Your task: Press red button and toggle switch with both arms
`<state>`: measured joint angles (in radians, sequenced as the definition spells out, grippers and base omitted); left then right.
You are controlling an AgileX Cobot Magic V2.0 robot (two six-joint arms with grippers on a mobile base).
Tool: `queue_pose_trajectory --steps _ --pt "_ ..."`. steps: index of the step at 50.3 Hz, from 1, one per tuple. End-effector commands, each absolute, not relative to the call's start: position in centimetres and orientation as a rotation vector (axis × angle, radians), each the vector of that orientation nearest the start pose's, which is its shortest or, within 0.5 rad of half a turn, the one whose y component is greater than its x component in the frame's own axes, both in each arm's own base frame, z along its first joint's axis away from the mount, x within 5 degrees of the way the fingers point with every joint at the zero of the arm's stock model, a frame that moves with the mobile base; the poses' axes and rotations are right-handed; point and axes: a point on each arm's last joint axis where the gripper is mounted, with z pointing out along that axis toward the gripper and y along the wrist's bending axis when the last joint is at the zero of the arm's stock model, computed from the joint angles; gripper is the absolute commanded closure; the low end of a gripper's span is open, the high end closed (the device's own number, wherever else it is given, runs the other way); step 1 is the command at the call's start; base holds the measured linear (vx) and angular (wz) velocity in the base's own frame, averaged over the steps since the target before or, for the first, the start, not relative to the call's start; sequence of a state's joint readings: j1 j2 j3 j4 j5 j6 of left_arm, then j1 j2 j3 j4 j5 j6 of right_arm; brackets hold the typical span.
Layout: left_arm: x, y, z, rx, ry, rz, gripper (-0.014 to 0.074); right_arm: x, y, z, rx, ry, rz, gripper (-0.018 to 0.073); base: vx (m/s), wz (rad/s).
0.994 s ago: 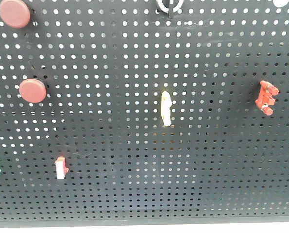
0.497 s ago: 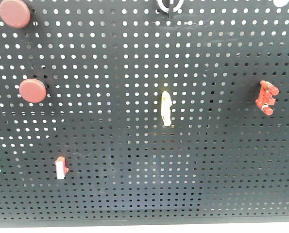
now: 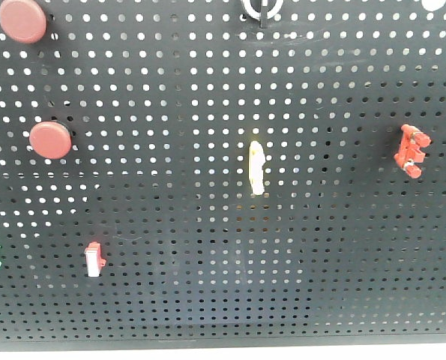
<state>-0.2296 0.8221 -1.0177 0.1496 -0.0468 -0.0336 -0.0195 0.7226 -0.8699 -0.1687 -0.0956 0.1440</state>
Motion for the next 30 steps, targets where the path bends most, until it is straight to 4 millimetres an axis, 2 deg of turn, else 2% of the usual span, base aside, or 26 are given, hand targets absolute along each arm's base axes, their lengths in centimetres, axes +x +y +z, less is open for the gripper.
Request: queue_pose_trajectory --steps 1,14,30 --pt "15.4 -4.9 50.6 0.240 1.088 -0.178 0.0594 13.3 0.0 46.4 -0.031 1.135 -0.031 0.0559 0.00 0.00" --pt "18.5 -7.4 52.8 0.282 1.108 -0.247 0.0594 13.3 0.0 46.4 -0.031 1.135 -0.031 0.0559 0.00 0.00" --pt "21.5 -8.7 52.5 0.274 1.176 -0.282 0.0594 13.3 0.0 46.4 -0.031 1.135 -0.031 0.0559 0.00 0.00"
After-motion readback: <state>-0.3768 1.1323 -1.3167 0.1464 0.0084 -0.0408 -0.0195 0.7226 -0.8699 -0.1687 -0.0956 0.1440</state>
